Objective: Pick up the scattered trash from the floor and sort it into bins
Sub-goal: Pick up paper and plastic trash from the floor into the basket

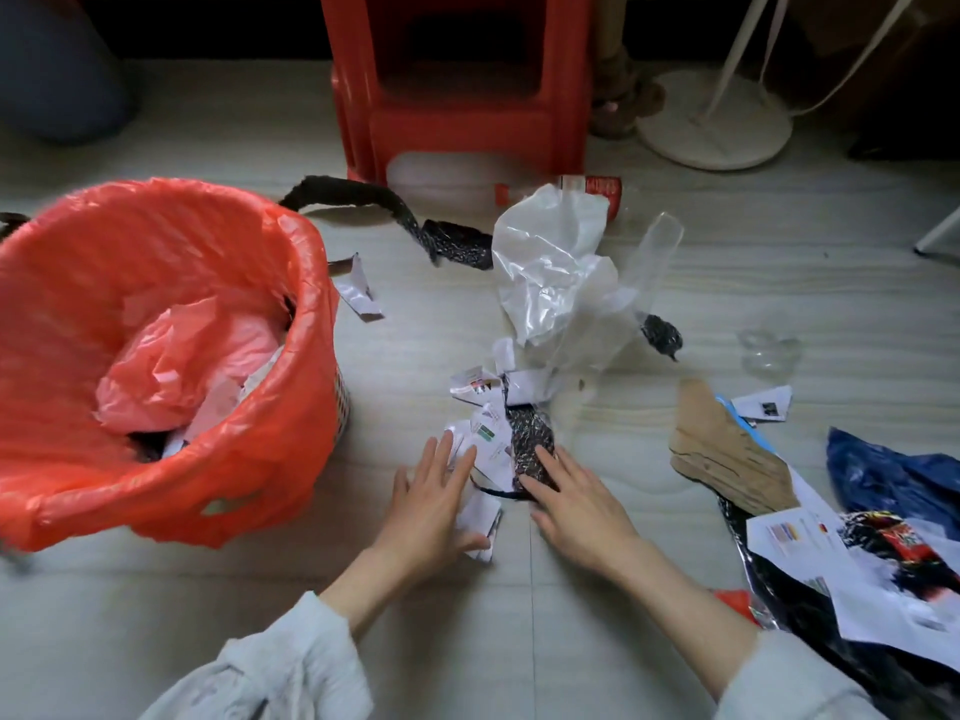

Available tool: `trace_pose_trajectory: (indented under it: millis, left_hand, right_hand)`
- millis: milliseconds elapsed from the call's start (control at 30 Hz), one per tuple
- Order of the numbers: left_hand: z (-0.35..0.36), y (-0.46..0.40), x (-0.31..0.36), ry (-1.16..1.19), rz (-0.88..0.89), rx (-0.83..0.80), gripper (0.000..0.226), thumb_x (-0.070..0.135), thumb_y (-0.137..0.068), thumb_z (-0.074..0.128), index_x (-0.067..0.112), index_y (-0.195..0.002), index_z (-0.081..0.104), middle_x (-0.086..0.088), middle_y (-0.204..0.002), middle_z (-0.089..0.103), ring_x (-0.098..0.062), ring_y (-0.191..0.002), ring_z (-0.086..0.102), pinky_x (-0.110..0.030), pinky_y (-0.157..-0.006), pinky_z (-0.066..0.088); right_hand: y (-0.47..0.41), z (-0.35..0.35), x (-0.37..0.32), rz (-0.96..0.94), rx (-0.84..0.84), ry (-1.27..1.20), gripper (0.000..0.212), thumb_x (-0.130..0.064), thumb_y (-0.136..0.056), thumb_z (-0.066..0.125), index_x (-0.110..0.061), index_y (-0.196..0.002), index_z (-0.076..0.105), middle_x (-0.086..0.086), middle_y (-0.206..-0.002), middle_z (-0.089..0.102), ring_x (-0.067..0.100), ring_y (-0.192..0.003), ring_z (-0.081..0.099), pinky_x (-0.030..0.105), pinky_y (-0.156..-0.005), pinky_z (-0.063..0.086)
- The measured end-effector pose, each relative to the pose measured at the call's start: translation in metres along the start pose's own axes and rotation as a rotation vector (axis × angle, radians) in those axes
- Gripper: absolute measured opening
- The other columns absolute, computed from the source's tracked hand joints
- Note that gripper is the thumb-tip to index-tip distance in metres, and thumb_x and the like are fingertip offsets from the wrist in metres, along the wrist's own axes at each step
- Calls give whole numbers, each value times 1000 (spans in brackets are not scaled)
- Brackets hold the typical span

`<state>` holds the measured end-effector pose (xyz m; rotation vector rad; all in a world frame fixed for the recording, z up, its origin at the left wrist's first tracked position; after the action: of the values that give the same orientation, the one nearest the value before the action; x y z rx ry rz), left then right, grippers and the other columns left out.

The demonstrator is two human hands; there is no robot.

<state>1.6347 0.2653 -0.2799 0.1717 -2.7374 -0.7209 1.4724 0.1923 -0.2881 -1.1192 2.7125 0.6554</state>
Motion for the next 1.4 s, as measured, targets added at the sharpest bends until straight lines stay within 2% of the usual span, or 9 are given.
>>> trace_pose_trajectory:
  millis: [167, 233, 367, 533, 700, 800, 1133, 1267, 1400]
  left_hand:
    - [23, -6, -9, -59, -12, 12, 103, 66, -74, 56, 26, -148, -3, 2, -156, -16, -22, -143, -14, -49, -114, 1]
    - [23, -4, -14, 46, -21, 118, 91, 59, -77, 59, 26, -147, 13, 5, -157, 0, -21, -145, -5, -47, -114, 4]
    - [22, 6, -30, 135, -40, 308, 80, 37, -64, 80, 12, -133, 48, -6, -137, 50, -32, -129, 42, -46, -102, 34]
    - [27, 12, -38, 192, 37, 348, 82, 10, -52, 86, 10, -124, 48, -10, -98, 64, -35, -87, 61, -35, -72, 50]
    - [17, 8, -30, 197, -64, 269, 84, 13, -77, 69, 19, -146, 21, -7, -152, 21, -31, -128, 32, -38, -98, 35]
    - [10, 2, -28, 104, -115, 202, 79, 20, -80, 64, 19, -145, 19, 3, -155, 11, -28, -129, 26, -37, -97, 33]
    - [18, 5, -24, 308, -199, 188, 39, 2, -80, 53, 7, -118, 45, -11, -121, 38, -30, -112, 36, -41, -88, 42]
    - [19, 5, -27, 347, -246, 194, 42, 1, -81, 54, 6, -122, 45, -13, -122, 42, -29, -117, 37, -36, -92, 39]
    - [22, 12, -25, 280, -160, 224, 30, 2, -79, 53, 9, -107, 59, -13, -107, 54, -33, -106, 45, -40, -84, 41]
  right_hand:
    - [6, 10, 3, -6, 68, -16, 33, -26, -69, 65, -24, -102, 70, 12, -124, 61, 32, -111, 61, 42, -89, 50]
    - [14, 7, 9, -27, 160, 0, 19, -30, -70, 58, -26, -80, 73, 5, -108, 70, 25, -97, 68, 37, -78, 55]
    - [25, 5, 23, 73, 228, -45, 40, -38, -79, 44, -16, -55, 67, 1, -92, 72, 21, -84, 69, 28, -69, 55]
    - [10, -5, 15, 238, 216, -169, 22, -29, -88, 58, -8, -93, 62, 7, -103, 57, 25, -101, 52, 32, -77, 41]
    - [-20, -10, -1, 137, 151, -43, 59, -26, -84, 61, -12, -137, 39, 15, -145, 34, 32, -132, 34, 40, -99, 39]
    - [-33, -9, 3, 140, 1, 79, 76, -39, -88, 53, -22, -148, 11, 5, -158, 4, 24, -145, 7, 36, -111, 24]
    - [-17, -5, 4, 121, 188, 122, 46, 15, -64, 56, -3, -106, 57, 16, -113, 55, 38, -86, 51, 37, -54, 39]
    - [-3, -2, 6, 87, 259, 286, 50, 11, -40, 75, -4, -86, 66, 11, -81, 63, 28, -60, 57, 26, -39, 41]
    - [7, -1, 7, 89, 282, 271, 31, 9, -50, 65, -3, -79, 65, 10, -71, 58, 28, -56, 56, 26, -39, 44]
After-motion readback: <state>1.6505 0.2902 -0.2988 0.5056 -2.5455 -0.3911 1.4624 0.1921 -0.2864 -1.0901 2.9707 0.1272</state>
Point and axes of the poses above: each hand's wrist, its own y-axis away from the middle knuckle, its own z-axis out of the palm, x = y × z, the point moved 3 cm from there along -y, towards the middle knuckle
